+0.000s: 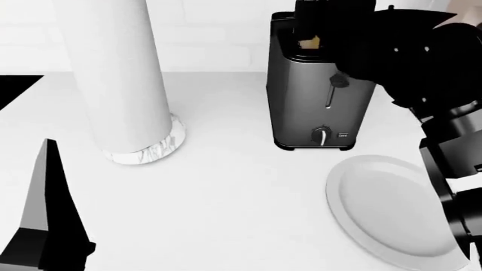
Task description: Place the toasted item on a plate.
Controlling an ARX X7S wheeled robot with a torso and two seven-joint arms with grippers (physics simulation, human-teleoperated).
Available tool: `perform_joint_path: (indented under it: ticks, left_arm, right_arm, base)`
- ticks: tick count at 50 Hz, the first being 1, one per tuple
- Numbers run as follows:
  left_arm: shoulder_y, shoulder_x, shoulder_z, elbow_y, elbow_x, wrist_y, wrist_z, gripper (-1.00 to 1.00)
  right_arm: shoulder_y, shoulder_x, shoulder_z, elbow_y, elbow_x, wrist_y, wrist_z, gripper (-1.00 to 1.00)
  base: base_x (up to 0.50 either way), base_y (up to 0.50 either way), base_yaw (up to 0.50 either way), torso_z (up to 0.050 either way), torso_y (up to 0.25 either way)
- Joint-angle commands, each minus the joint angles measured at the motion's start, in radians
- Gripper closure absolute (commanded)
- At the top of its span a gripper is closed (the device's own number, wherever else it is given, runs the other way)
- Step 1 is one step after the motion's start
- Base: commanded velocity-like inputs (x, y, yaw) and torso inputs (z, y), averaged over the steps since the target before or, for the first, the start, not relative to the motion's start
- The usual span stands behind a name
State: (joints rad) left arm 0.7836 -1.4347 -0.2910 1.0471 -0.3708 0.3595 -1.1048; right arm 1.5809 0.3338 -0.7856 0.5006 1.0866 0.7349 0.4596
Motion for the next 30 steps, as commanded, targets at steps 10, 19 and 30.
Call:
perform_joint_path:
  ticks: [10,19,30]
  left_arm:
    - [-0.001,-0.010,0.021,0.000,0.012,0.004,-0.019,-1.00]
    - [0.000,-0.015,0.020,0.000,0.012,0.004,-0.024,-1.00]
    - [0.000,-0.025,0.028,0.000,0.020,0.005,-0.036,-1.00]
  right_arm:
    - [0.089,0.017,0.011,-0.053,-0.017,0.008,0.006,1.00]
    - [0.148,0.039,0.027,-0.094,0.000,0.043,0.019,1.00]
    - [0.200,0.081,0.060,-0.177,0.043,0.089,0.044,1.00]
  base:
    - [0.00,0.00,0.00,0.000,0.000]
    - [0.00,0.00,0.00,0.000,0.000]
    - [0.00,0.00,0.00,0.000,0.000]
